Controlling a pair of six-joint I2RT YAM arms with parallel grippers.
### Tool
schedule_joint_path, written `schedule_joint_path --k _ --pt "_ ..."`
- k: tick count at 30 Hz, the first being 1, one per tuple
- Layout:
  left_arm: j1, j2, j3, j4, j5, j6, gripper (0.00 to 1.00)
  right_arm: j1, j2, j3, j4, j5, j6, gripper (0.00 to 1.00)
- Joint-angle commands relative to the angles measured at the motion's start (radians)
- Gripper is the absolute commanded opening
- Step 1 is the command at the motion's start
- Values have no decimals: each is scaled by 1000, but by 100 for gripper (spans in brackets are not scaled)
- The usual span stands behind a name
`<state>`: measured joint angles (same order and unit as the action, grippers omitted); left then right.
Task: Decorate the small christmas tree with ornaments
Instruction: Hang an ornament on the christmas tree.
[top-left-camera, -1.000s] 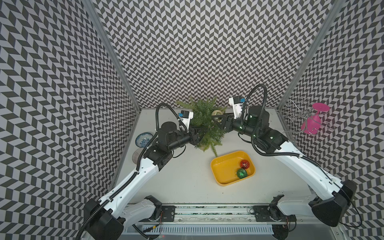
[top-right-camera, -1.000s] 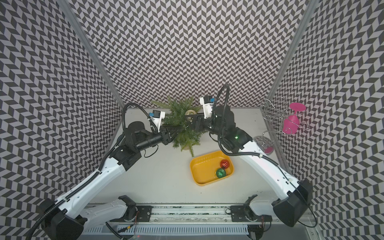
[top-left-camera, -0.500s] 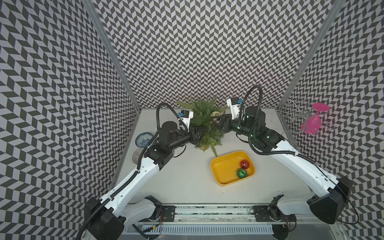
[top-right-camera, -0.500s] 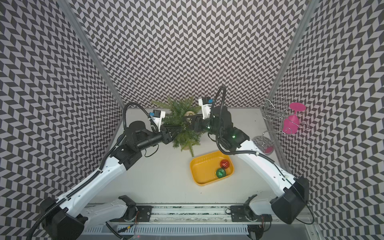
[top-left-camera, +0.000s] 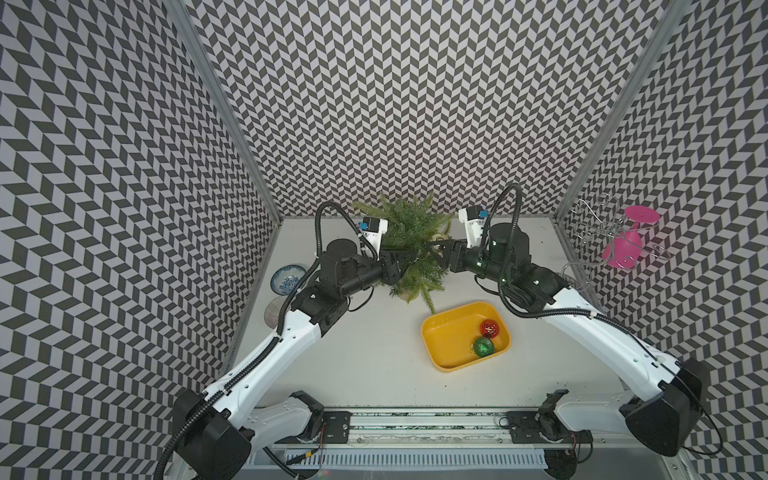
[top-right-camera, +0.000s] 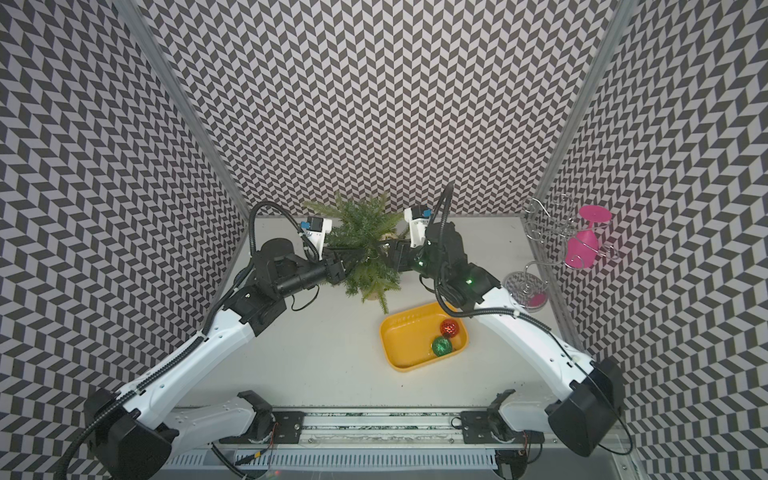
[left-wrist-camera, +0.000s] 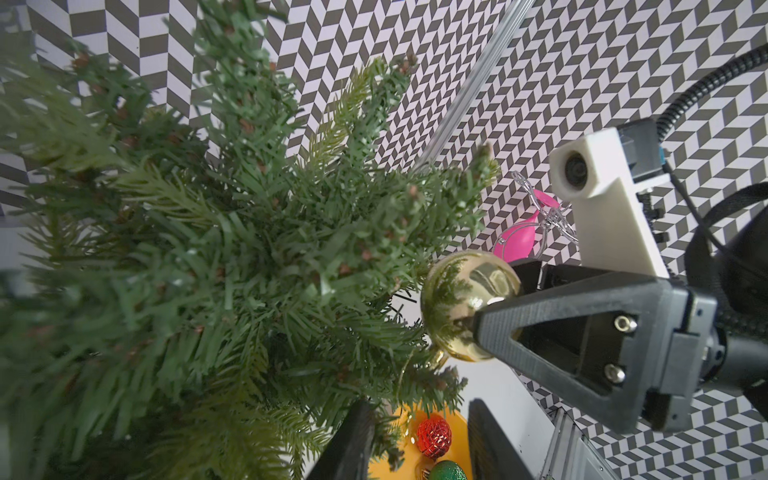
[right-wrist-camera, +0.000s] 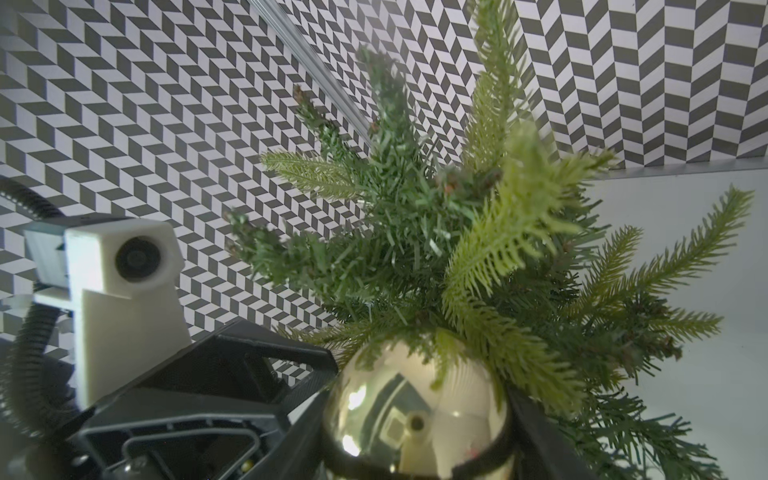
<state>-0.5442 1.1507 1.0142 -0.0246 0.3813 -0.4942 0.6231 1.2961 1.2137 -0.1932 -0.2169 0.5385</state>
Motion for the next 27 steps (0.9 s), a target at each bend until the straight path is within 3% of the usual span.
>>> schedule_joint_path --k 1,20,27 --pt "3 4 28 -7 -7 5 41 -5 -60 -26 70 -16 48 60" --pt "-21 20 52 -27 -10 8 43 -3 -132 -155 231 -163 189 60" --pt "-26 22 52 -35 -21 9 43 0 -160 -227 288 -165 239 60"
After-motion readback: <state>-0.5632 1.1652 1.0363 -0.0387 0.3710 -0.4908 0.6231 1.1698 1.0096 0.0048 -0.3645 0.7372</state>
